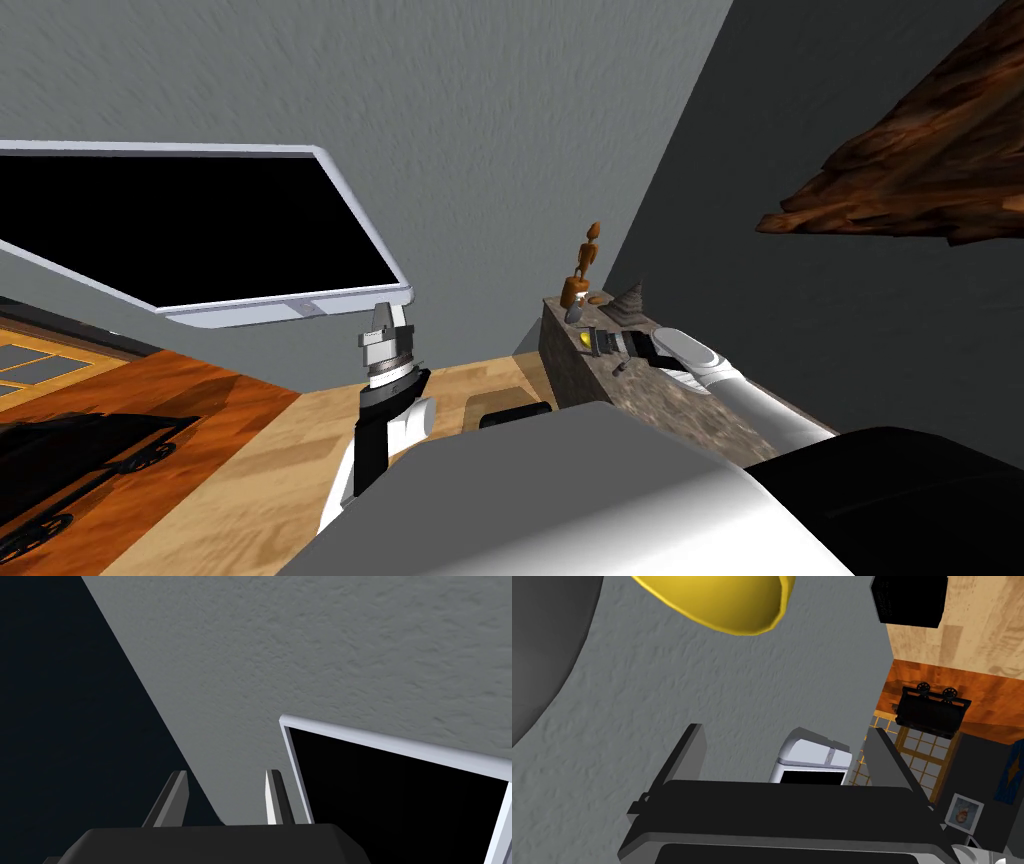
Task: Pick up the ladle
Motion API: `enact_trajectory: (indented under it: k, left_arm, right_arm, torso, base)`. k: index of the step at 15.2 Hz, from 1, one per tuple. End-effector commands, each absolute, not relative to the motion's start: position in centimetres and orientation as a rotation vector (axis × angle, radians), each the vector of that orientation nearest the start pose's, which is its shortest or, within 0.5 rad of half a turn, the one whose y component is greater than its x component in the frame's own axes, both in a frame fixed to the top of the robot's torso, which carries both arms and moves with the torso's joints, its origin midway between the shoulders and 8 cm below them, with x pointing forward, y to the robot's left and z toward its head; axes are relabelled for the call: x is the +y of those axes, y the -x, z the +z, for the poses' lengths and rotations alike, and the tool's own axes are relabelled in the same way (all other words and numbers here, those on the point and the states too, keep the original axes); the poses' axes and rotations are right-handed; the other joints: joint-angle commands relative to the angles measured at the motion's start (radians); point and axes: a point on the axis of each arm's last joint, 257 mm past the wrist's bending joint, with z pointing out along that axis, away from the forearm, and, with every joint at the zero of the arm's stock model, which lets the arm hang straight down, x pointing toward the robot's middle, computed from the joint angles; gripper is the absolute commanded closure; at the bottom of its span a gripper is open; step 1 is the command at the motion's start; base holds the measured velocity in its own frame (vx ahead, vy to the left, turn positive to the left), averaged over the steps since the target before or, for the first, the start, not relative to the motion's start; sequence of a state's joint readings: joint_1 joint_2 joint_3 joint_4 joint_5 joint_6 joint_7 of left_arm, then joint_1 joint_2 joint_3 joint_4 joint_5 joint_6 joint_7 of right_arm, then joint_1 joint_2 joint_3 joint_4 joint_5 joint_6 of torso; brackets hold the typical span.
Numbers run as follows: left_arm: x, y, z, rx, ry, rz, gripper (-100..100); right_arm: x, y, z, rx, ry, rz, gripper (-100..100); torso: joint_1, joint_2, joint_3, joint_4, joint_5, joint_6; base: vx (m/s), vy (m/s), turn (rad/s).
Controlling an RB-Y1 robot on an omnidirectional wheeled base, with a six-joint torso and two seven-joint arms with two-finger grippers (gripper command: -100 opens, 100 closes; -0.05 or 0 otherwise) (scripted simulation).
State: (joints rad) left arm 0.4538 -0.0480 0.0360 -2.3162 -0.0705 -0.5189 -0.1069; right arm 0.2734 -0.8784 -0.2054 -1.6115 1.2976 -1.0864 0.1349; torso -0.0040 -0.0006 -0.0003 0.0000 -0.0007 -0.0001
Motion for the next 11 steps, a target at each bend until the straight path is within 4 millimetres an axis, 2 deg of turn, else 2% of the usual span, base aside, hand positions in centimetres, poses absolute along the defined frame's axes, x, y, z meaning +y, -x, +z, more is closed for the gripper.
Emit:
enact_trajectory:
  k: [1,2,4,5,7,8,9,10,11]
  left_arm:
    - [28.0,-33.4,5.8,0.568,0.532,-1.154,0]
    - [28.0,-33.4,5.8,0.568,0.532,-1.154,0]
    - [28.0,-33.4,5.8,0.568,0.532,-1.154,0]
    - [28.0,-33.4,5.8,0.568,0.532,-1.154,0]
    - [28.0,-33.4,5.8,0.568,0.532,-1.154,0]
    - [28.0,-33.4,5.8,0.568,0.532,-1.154,0]
    - [28.0,-33.4,5.8,0.568,0.532,-1.154,0]
    - [28.0,-33.4,5.8,0.568,0.532,-1.154,0]
    - [28.0,-33.4,5.8,0.568,0.532,-1.154,0]
  right_arm:
    - [-36.1,-35.2,-28.0,1.799,1.293,0.225,-100]
    - [-38.1,-34.9,-28.5,1.838,1.333,0.194,-100]
    - [-38.5,-34.8,-28.9,1.85,1.354,0.176,-100]
    - [-40.5,-34.5,-29.3,1.889,1.392,0.147,-100]
    - [-40.9,-34.3,-29.7,1.901,1.41,0.13,-100]
    - [-42.9,-33.9,-30.1,1.942,1.448,0.1,-100]
    - [-43.3,-33.8,-30.4,1.951,1.462,0.088,-100]
    - [-45.0,-33.3,-30.5,1.987,1.488,0.068,-100]
    - [-45.4,-33.2,-30.8,1.997,1.503,0.055,-100]
  torso:
    - [0.0,0.0,0.0,0.0,0.0,0.0]
    - [0.0,0.0,0.0,0.0,0.0,0.0]
    - [0.0,0.0,0.0,0.0,0.0,0.0]
    - [0.0,0.0,0.0,0.0,0.0,0.0]
    - [0.0,0.0,0.0,0.0,0.0,0.0]
    - [0.0,0.0,0.0,0.0,0.0,0.001]
    - [0.0,-0.001,0.0,0.0,0.0,0.0]
    - [0.0,-0.001,0.0,0.0,0.0,0.0]
    - [0.0,0.0,0.0,0.0,0.0,0.0]
  base:
    - [-0.023,-0.018,0.07]
    - [-0.028,-0.016,0.161]
    - [-0.03,-0.019,0.113]
    - [-0.032,-0.015,0.133]
    - [-0.025,-0.013,0.115]
    - [-0.022,-0.012,0.155]
    - [-0.024,-0.011,0.183]
    - [-0.029,-0.005,0.21]
    - [-0.03,-0.007,0.181]
